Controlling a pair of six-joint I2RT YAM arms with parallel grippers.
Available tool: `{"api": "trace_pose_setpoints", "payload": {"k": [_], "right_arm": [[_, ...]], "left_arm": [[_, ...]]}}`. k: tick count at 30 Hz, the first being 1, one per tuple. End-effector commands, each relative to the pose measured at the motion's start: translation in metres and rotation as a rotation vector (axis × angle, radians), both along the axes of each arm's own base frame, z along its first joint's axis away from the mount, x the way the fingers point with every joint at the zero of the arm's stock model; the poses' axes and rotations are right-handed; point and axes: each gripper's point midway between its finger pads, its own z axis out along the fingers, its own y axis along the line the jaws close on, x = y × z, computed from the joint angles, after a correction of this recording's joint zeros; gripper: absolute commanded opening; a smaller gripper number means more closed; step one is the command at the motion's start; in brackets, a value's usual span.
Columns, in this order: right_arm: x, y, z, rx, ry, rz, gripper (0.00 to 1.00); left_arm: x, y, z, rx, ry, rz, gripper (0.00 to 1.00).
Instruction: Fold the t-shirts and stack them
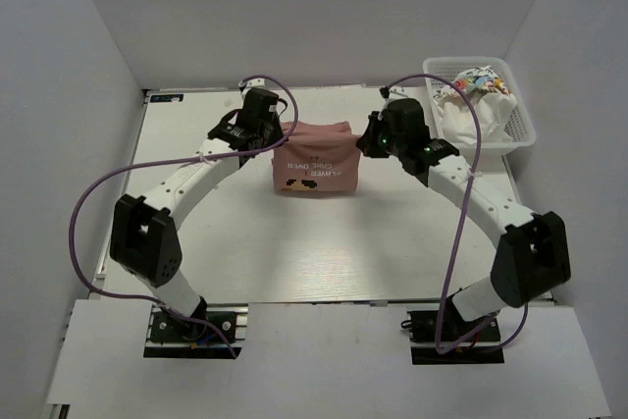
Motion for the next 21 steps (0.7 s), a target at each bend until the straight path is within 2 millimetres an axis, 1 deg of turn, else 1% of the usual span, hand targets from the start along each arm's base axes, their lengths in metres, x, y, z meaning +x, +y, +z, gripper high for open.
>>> {"api": "trace_pose_setpoints", "payload": {"k": [1, 2, 3, 4, 5, 6, 7, 8, 9, 10, 11, 12, 13, 14, 15, 16, 17, 18, 19, 20, 21], "right_arm": [[0.037, -0.005, 0.023, -0.001, -0.085, -0.033, 0.0], [0.041, -0.005, 0.02, -0.002, -0.079, -0.033, 0.0], [0.049, -0.005, 0.016, -0.001, -0.066, -0.032, 0.0], [0.057, -0.006, 0.012, -0.006, -0.058, -0.042, 0.0], [0.059, -0.002, 0.009, 0.007, -0.042, -0.015, 0.0], [0.065, 0.0, -0.012, 0.0, 0.002, 0.0, 0.0], [0.075, 0.002, -0.003, 0.015, -0.013, -0.002, 0.0], [0.079, -0.001, -0.005, 0.019, -0.002, -0.005, 0.0], [0.086, 0.007, -0.022, 0.02, 0.034, 0.017, 0.0], [0.095, 0.004, -0.019, 0.03, 0.03, 0.01, 0.0], [0.1, 0.004, -0.021, 0.029, 0.028, 0.015, 0.0], [0.105, 0.013, -0.027, 0.038, 0.04, 0.042, 0.0], [0.111, 0.015, -0.035, 0.037, 0.052, 0.05, 0.0], [0.119, 0.016, -0.039, 0.044, 0.058, 0.057, 0.0], [0.123, 0.017, -0.042, 0.044, 0.054, 0.058, 0.0], [0.128, 0.014, -0.053, 0.036, 0.069, 0.045, 0.0], [0.136, 0.015, -0.054, 0.034, 0.063, 0.038, 0.0], [0.14, 0.014, -0.056, 0.032, 0.057, 0.032, 0.0], [0.144, 0.013, -0.071, 0.018, 0.068, 0.029, 0.0], [0.15, 0.015, -0.071, 0.024, 0.047, 0.032, 0.0], [0.157, 0.012, -0.07, 0.029, 0.036, 0.021, 0.11]], "left_arm": [[0.026, 0.018, 0.004, 0.055, -0.023, 0.065, 0.0], [0.03, 0.021, 0.0, 0.063, -0.009, 0.076, 0.0], [0.037, 0.017, 0.003, 0.053, -0.016, 0.069, 0.0], [0.044, 0.019, -0.012, 0.069, 0.017, 0.078, 0.0], [0.051, 0.021, -0.01, 0.069, 0.016, 0.089, 0.0], [0.055, 0.018, -0.013, 0.064, 0.022, 0.081, 0.0], [0.061, 0.022, -0.015, 0.065, 0.025, 0.093, 0.0], [0.07, 0.024, -0.023, 0.072, 0.039, 0.103, 0.0], [0.074, 0.022, -0.025, 0.072, 0.041, 0.103, 0.0], [0.079, 0.027, -0.029, 0.078, 0.053, 0.115, 0.0], [0.087, 0.031, -0.026, 0.073, 0.043, 0.129, 0.0], [0.089, 0.028, -0.04, 0.079, 0.075, 0.12, 0.0], [0.094, 0.032, -0.045, 0.075, 0.082, 0.125, 0.0], [0.098, 0.028, -0.046, 0.068, 0.082, 0.118, 0.0], [0.104, 0.031, -0.05, 0.069, 0.083, 0.114, 0.0], [0.109, 0.026, -0.065, 0.064, 0.1, 0.101, 0.01], [0.117, 0.03, -0.067, 0.06, 0.093, 0.113, 0.03], [0.122, 0.027, -0.072, 0.054, 0.094, 0.106, 0.04], [0.128, 0.03, -0.074, 0.047, 0.095, 0.111, 0.1], [0.133, 0.027, -0.078, 0.039, 0.09, 0.105, 0.18], [0.133, 0.021, -0.092, 0.025, 0.114, 0.08, 0.29]]}}
